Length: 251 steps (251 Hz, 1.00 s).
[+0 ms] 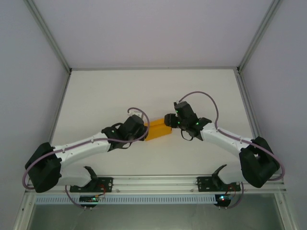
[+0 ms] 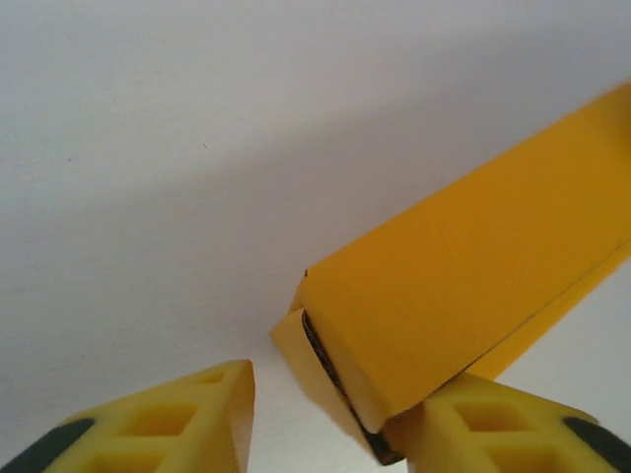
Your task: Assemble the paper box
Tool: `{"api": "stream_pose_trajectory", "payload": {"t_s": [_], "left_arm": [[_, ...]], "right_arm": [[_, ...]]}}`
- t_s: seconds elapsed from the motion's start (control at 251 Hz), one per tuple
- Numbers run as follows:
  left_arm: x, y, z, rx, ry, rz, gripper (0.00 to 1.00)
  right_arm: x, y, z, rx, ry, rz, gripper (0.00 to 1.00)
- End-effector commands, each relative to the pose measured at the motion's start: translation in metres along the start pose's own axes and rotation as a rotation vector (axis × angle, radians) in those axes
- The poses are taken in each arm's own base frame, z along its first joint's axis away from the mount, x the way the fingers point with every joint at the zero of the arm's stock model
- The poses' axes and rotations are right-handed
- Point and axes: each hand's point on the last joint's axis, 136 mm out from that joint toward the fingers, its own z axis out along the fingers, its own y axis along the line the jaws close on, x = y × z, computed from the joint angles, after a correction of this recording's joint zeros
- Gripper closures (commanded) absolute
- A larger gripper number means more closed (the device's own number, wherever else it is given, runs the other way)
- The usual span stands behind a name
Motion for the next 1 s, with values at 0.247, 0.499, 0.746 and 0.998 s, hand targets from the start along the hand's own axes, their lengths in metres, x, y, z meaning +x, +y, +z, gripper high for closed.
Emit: {"api": "stream_pose_trajectory", "payload": {"t_s": [0.247,0.499,0.746,0.998], "left_arm": [[0.011,-0.017,-0.012,0.148,0.195,0.084,0.10],[-0.008,-0.013,-0.012,0.162,0.176,-0.038,0.00],[-0.005,0.003,0.002,0.239,0.175,-0.165,0.03],[0.036,0.018,0.022,0.252,0.231,-0.228,0.31]], "right_arm": [[0.071,-0.032,0.013,0.105,0.192,-0.010,0.63],[0.086,-0.038,0.009,0.101,0.223,0.004,0.68],[0.089,-0.045,0.006,0.114,0.221,0.014,0.69],[0.095,-0.048,0.009,0.096,0.239,0.035,0.70]]}}
